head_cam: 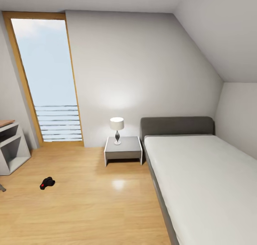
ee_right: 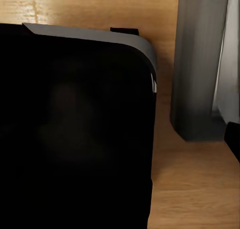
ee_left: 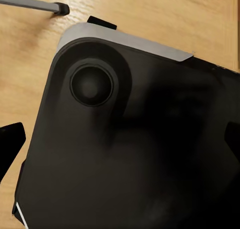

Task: Attach the digital camera to the camera tripod in the bedroom.

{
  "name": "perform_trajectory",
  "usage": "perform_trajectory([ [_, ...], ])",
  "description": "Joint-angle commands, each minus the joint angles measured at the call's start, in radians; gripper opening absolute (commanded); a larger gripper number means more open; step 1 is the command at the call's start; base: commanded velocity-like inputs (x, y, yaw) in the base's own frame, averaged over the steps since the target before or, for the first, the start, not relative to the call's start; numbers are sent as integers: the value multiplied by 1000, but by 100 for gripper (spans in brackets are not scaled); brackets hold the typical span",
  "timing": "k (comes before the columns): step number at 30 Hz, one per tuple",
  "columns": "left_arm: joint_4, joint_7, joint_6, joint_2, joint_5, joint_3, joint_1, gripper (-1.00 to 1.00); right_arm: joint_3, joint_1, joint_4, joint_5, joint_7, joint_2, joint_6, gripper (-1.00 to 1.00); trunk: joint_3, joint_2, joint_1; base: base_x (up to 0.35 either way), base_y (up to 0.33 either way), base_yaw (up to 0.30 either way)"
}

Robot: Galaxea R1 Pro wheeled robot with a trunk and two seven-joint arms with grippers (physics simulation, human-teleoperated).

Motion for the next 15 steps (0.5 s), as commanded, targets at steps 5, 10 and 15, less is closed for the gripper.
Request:
perform_trajectory([
  [5,-1,0,0,0,5,2,0,100,0,0,1,4,-1,0,-5,100,-1,0,0,266,0,0],
  [10,-1,0,0,1,5,2,0,100,0,0,1,4,-1,0,-5,100,-1,0,0,305,0,0],
  [15,-1,0,0,1,5,2,0,100,0,0,1,4,-1,0,-5,100,-1,0,0,316,0,0],
])
